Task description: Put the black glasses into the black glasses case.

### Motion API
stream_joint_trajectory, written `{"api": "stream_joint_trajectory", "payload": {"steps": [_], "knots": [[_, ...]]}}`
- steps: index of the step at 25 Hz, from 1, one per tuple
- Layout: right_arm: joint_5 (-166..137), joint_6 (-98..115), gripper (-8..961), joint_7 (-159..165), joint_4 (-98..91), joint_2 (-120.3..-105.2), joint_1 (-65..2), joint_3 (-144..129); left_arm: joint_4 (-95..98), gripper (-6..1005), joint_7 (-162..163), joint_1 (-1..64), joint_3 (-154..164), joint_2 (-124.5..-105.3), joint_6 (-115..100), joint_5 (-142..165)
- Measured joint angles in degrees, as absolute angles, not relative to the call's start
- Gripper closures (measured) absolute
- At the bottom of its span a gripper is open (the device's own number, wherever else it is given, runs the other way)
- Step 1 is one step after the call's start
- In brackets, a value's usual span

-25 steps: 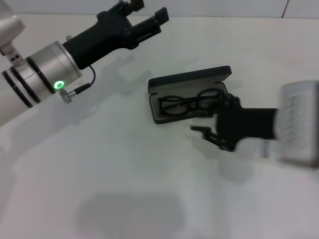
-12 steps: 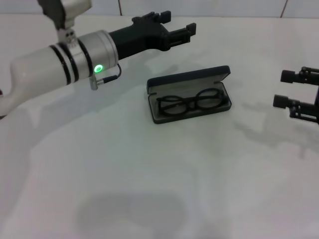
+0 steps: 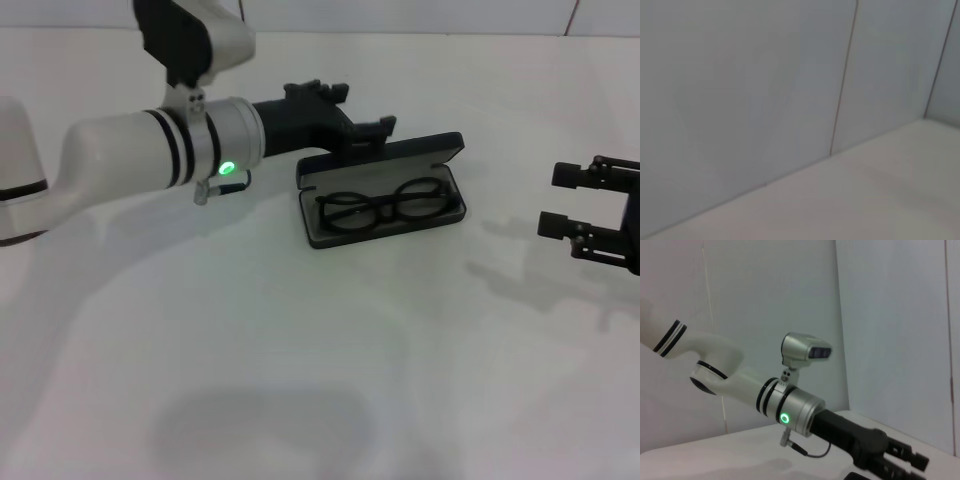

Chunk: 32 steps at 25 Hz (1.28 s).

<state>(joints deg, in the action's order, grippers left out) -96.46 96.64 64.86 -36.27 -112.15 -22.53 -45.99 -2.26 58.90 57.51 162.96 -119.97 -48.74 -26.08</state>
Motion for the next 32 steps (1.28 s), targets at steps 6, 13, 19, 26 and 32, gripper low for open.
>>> {"api": "stream_joint_trajectory", "payload": {"steps": [6, 13, 19, 26, 32], "knots": [[-96.5, 96.6, 349, 64.9, -36.2, -112.24, -22.5, -46.4, -1.1, 151, 58.4, 57.4, 162.9, -119.99, -48.1, -22.5], [-96.4, 96.7, 345, 64.9, -36.0, -112.18, -22.1, -46.3, 0.8, 152, 54.0, 55.2, 163.0, -120.04, -48.8, -21.5], [-96.4, 97.1, 341, 64.9, -36.3, -111.9, -21.7, -46.2, 2.6, 152, 51.2, 54.1, 162.9, -119.85, -52.6, -21.8], [-95.9, 99.4, 336, 64.4, -36.4, -112.51, -23.7, -46.3, -5.4, 143, 50.9, 51.1, 163.0, -116.98, -90.5, -21.6], [-95.8, 101.8, 216, 59.7, -36.2, -114.15, -26.9, -46.6, -11.1, 130, 48.4, 47.1, 163.0, -116.13, -106.6, -21.9]]}}
